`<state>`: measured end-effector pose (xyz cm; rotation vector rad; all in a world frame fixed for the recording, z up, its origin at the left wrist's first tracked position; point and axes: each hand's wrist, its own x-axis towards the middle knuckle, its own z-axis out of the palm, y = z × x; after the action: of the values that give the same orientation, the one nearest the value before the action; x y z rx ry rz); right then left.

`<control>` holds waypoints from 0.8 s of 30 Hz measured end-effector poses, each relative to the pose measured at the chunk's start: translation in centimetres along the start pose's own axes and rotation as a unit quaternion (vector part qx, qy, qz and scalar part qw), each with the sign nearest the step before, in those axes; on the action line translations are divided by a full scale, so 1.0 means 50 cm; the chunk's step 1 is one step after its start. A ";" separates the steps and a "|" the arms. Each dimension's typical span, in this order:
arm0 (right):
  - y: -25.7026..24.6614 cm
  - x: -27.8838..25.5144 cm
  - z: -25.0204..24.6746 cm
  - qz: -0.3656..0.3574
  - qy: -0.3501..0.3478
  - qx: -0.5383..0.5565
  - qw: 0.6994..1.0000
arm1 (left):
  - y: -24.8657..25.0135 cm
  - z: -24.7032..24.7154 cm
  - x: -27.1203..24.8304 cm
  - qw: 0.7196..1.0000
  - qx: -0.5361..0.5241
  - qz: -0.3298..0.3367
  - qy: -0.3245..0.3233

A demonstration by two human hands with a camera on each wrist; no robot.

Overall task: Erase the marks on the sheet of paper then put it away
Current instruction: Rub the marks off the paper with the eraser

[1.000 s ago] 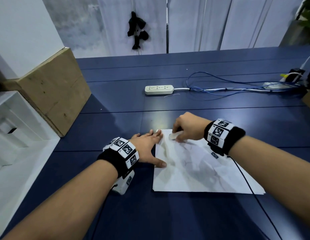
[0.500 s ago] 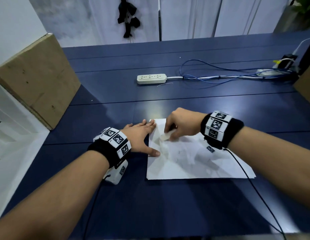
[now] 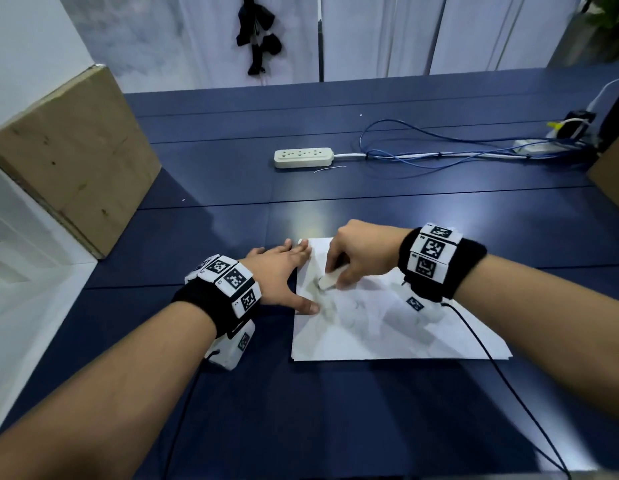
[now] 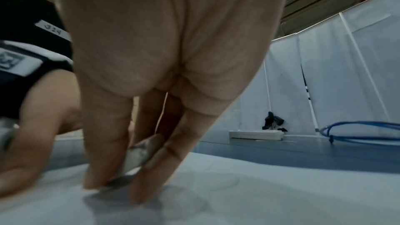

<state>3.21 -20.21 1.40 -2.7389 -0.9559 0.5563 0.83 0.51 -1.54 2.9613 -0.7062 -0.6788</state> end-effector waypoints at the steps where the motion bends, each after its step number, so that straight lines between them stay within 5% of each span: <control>1: 0.005 0.009 -0.006 0.013 0.018 0.000 1.000 | 0.001 -0.002 0.000 1.000 0.001 0.000 0.001; 6: 0.032 0.037 -0.019 0.055 0.093 -0.006 0.994 | 0.000 -0.003 -0.002 1.000 -0.001 -0.001 0.002; 12: 0.011 0.008 0.002 0.002 -0.019 0.006 1.000 | -0.005 0.002 0.004 1.000 -0.001 0.000 -0.002; 18: 0.045 0.047 -0.024 0.050 0.102 -0.008 0.993 | -0.004 0.002 0.001 1.000 -0.007 0.000 0.004; 24: 0.022 0.001 0.005 -0.007 -0.038 0.011 0.999 | -0.004 0.003 0.002 1.000 -0.006 -0.001 0.001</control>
<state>3.75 -21.04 0.83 -2.7082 -0.9782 0.6679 0.93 0.68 -1.73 2.9517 -0.6967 -0.6762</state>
